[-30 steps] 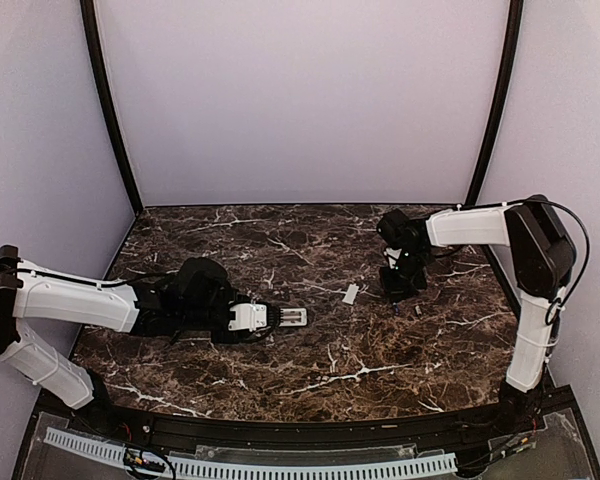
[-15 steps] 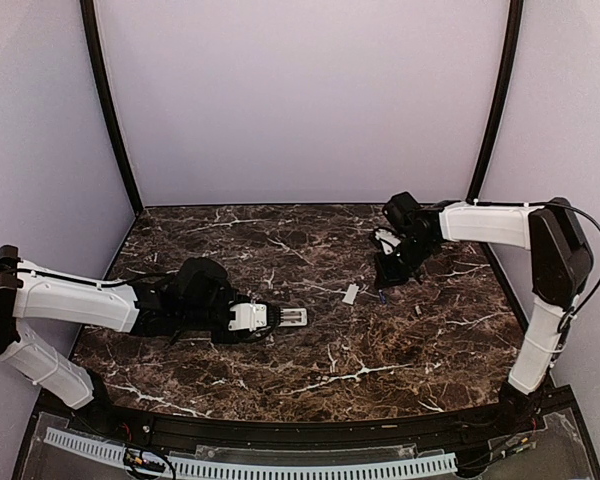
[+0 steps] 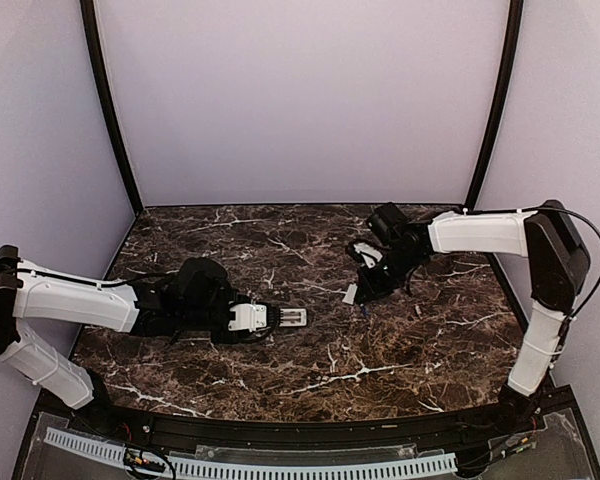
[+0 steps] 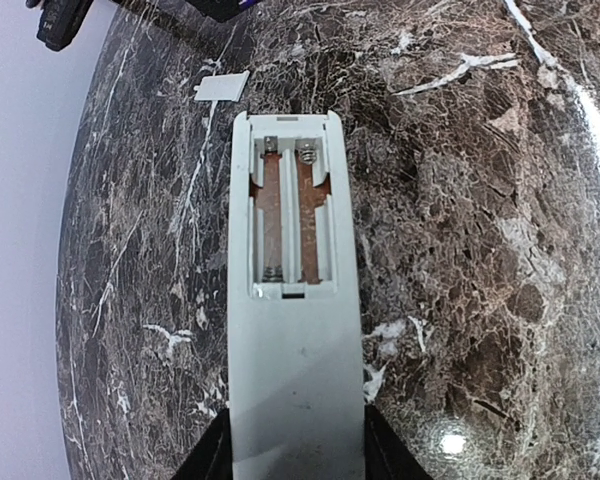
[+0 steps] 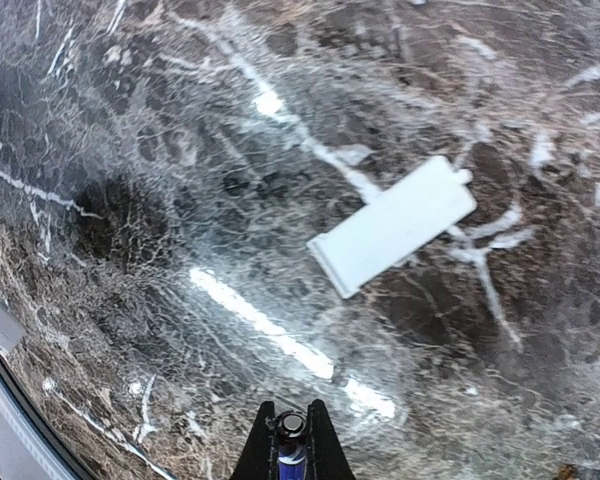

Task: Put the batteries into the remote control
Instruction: Place the battery at the center of the board.

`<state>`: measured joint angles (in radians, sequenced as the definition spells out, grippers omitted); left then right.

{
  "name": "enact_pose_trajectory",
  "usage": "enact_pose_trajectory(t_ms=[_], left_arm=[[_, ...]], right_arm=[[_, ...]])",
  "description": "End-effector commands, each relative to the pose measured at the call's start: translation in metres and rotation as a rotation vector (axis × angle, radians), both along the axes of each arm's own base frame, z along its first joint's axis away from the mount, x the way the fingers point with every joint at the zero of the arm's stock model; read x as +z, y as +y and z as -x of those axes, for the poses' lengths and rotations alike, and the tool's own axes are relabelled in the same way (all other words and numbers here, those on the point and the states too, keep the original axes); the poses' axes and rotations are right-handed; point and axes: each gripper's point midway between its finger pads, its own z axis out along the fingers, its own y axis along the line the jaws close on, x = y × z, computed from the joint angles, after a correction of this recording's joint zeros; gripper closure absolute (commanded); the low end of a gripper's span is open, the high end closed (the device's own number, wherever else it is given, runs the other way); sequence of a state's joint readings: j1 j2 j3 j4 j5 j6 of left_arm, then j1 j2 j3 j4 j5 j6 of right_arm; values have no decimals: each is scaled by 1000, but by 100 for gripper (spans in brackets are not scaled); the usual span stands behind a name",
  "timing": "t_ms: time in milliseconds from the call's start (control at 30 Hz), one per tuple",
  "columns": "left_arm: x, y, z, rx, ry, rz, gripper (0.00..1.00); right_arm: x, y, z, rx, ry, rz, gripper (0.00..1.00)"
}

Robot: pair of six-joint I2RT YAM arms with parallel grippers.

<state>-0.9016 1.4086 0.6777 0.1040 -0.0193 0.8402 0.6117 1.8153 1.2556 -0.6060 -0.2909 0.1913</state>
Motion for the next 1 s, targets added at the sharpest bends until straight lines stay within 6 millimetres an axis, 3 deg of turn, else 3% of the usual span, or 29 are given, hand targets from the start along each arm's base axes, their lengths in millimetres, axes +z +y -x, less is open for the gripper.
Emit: enact_pose_trajectory(t_ms=[0, 467, 667, 967], left_arm=[[-2, 7, 2, -5, -29, -30, 100], [-1, 10, -1, 9, -50, -38, 100], [1, 10, -2, 11, -57, -35, 100], [5, 9, -4, 18, -65, -23, 100]], right_arm=[[-24, 14, 17, 68, 6, 107, 100], [-67, 9, 33, 51, 46, 351, 100], [-66, 3, 41, 64, 54, 397, 84], [-65, -10, 61, 67, 82, 435, 82]])
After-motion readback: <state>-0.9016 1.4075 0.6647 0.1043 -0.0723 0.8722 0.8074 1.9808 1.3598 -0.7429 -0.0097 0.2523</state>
